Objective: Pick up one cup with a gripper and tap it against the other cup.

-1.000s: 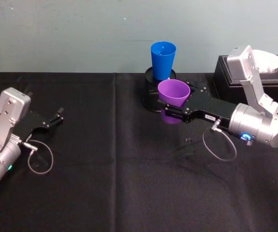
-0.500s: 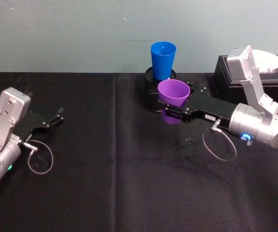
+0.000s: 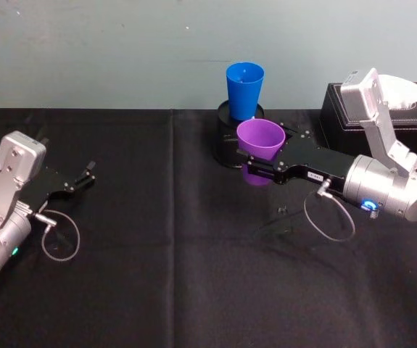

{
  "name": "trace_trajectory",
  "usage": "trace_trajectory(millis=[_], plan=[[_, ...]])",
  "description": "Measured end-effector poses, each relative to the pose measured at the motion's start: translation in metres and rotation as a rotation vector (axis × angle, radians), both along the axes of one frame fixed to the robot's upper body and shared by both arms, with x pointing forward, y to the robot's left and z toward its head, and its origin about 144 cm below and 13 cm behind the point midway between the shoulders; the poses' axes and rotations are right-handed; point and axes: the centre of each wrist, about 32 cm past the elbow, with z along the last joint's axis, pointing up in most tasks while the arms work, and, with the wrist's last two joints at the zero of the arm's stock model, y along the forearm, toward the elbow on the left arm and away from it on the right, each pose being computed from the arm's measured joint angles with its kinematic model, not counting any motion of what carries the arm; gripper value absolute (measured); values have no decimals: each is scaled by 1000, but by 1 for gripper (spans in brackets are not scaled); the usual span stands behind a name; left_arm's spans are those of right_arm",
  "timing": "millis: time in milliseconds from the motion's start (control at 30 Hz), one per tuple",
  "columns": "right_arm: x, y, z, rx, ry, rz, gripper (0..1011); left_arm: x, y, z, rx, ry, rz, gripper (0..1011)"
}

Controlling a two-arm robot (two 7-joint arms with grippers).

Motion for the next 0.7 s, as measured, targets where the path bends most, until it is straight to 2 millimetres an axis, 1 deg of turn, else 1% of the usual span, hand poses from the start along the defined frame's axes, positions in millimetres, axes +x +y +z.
trace_trajectory(millis=[700], plan=[[0,0,0,0,0,0,746,0,0,0,0,0,0,1005]])
